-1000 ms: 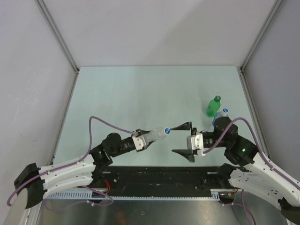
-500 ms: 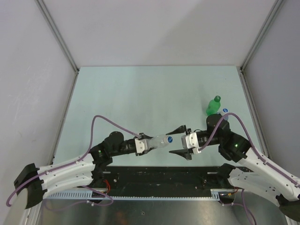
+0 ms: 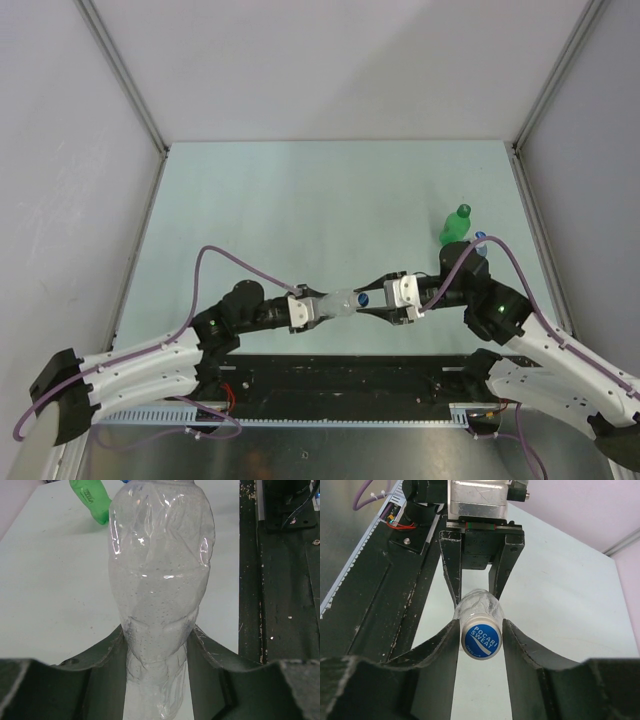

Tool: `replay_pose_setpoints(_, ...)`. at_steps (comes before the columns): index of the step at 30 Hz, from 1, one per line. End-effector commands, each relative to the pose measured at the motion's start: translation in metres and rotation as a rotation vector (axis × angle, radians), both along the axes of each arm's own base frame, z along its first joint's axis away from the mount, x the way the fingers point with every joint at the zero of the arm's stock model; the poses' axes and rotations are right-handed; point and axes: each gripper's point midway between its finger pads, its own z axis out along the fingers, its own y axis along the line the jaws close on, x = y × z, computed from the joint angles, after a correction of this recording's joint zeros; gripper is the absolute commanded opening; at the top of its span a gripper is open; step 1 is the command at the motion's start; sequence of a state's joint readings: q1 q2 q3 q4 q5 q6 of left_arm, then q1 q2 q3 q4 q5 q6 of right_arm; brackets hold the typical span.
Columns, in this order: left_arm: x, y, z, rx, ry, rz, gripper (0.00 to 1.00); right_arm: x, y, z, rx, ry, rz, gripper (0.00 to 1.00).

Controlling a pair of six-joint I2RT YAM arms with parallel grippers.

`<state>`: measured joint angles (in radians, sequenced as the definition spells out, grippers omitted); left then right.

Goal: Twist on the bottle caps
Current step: Screw the bottle cap onto the plastic bottle.

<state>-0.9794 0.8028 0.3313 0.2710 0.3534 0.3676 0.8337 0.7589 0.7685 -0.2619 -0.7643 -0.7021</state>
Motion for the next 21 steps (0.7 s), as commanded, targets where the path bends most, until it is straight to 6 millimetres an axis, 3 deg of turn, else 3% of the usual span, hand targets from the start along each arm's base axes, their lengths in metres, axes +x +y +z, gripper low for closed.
replay_pose_setpoints(1, 0.0, -0.006, 0.037, -0.078, -0.068, -0.024, 0.0, 0.004, 0.001, 0.014, 0.045, 0.007, -0.029, 0.42)
replay_pose_setpoints(6, -0.001, -0.003, 0.054, -0.122, -0.095, -0.019, 0.0, 0.01, 0.002, 0.015, 0.049, 0.035, -0.068, 0.35)
replay_pose_setpoints(7, 0.0, -0.002, 0.06, -0.134, -0.102, -0.008, 0.0, 0.013, 0.004, 0.016, 0.056, 0.053, -0.085, 0.3)
replay_pose_setpoints(9, 0.009, 0.0, 0.07, -0.155, -0.109, 0.043, 0.0, 0.023, 0.007, 0.022, 0.087, 0.107, -0.146, 0.1)
replay_pose_setpoints(11, 0.022, 0.002, 0.078, -0.163, -0.123, 0.114, 0.0, 0.042, 0.012, 0.032, 0.152, 0.222, -0.265, 0.03)
replay_pose_setpoints(13, 0.045, 0.007, 0.092, -0.189, -0.138, 0.241, 0.0, 0.073, 0.014, 0.041, 0.277, 0.479, -0.497, 0.01)
replay_pose_setpoints(14, 0.058, 0.01, 0.1, -0.207, -0.143, 0.318, 0.0, 0.1, 0.007, 0.036, 0.362, 0.639, -0.697, 0.0)
replay_pose_setpoints(15, 0.07, 0.013, 0.107, -0.226, -0.145, 0.387, 0.0, 0.127, -0.005, 0.019, 0.447, 0.79, -0.933, 0.0)
replay_pose_setpoints(17, 0.089, 0.015, 0.116, -0.246, -0.161, 0.487, 0.0, 0.156, -0.023, -0.012, 0.575, 0.94, -1.244, 0.0)
replay_pose_setpoints(19, 0.102, 0.012, 0.117, -0.233, -0.176, 0.553, 0.0, 0.168, -0.033, -0.027, 0.724, 1.034, -1.416, 0.0)
replay_pose_setpoints(21, 0.112, 0.006, 0.115, -0.207, -0.192, 0.604, 0.0, 0.17, -0.031, -0.03, 0.864, 1.112, -1.475, 0.0)
